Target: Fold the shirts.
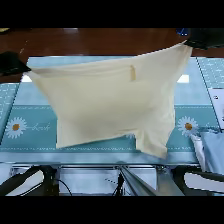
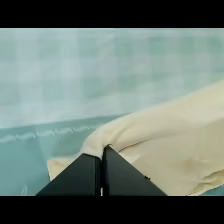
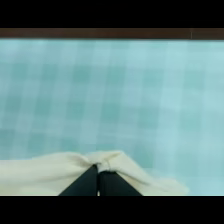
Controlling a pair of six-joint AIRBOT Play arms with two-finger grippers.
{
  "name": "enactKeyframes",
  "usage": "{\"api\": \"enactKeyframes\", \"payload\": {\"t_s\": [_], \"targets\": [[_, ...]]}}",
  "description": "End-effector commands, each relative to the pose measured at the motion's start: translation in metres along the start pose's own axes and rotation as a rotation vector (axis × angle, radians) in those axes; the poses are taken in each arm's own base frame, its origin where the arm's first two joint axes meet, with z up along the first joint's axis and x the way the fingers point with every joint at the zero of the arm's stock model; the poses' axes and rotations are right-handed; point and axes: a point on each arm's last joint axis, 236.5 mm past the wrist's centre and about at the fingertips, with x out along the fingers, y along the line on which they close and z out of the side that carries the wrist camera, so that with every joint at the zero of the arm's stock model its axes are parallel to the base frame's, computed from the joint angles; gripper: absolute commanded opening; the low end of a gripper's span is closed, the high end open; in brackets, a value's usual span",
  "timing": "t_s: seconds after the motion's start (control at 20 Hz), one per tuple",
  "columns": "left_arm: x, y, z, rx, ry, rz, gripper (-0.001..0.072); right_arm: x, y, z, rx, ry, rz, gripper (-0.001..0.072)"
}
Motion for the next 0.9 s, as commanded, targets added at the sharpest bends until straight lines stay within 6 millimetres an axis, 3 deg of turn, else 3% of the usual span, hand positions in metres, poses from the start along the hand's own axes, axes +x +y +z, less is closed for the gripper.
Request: {"api": "enactKeyframes", "payload": {"t_s": [0.0,0.2,0.3,0.6,0.85], "targets": [[0.075,0.038,0.021,-0.057,0.000,0.004,0.0023,0.058,-0.015,0.025,0.063,-0.097,-0.015,0.0033],[0.122,0.046,0.053,-0.171,-0.096,-0.073,0.0023,0.099,-0.030,0.018,0.092,-0.080,-0.023,0.0033],[0.142,0.050,0.059,-0.219,-0.112,-0.097,0.0023,0.120,-0.039,0.006,0.105,-0.042,-0.029,0.0033],[0.200,0.063,0.024,-0.238,0.030,-0.108,0.0023,0.169,-0.056,-0.037,0.229,0.087,-0.042,0.0033],[0.213,0.066,0.014,-0.252,0.071,-0.113,0.0022,0.172,-0.055,-0.057,0.234,0.168,-0.039,0.0033]]}}
